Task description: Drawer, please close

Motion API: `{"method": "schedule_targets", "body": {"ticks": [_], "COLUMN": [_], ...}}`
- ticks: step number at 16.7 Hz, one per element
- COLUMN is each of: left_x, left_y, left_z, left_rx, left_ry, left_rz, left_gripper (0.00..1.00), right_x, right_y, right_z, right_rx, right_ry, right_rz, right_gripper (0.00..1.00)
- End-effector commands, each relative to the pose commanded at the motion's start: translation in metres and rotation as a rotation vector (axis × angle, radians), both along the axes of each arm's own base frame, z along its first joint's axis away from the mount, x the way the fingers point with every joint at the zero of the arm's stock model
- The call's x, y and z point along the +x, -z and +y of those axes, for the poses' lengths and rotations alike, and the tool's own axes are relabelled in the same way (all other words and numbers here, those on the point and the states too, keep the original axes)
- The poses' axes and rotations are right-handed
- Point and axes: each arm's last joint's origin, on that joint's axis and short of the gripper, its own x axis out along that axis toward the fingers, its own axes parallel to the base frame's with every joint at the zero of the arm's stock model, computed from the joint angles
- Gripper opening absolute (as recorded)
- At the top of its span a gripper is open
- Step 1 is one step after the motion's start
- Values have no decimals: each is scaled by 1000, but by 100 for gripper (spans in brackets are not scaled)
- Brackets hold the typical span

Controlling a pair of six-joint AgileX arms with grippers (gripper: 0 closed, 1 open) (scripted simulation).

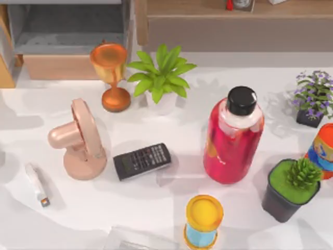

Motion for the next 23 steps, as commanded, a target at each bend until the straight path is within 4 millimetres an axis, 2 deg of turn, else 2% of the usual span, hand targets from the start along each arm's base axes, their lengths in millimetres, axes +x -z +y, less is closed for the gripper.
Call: {"method": "schedule_targets", "body": {"ticks": [2, 4, 10, 15, 23], "left_x": [-1, 7, 57, 61, 61], "left_y": [1, 2, 0, 0, 0], "left_z": [2, 2, 1, 0, 0], "left_rx": [-2, -4, 1, -2, -2], "left_ry": [-4, -4, -3, -4, -4], "left_rz": [4, 7, -2, 3, 3], "left_gripper": [0, 0, 0, 0, 60], "right_x": [0, 0, 0, 0, 0], "right_y": [0, 0, 0, 0, 0], "right_z": [0, 0, 0, 0, 0], "right_rx": [0, 0, 0, 0, 0], "right_ry": [0, 0, 0, 0, 0], "right_rz": [0, 0, 0, 0, 0], "right_gripper": [100, 100, 100, 100, 100]}}
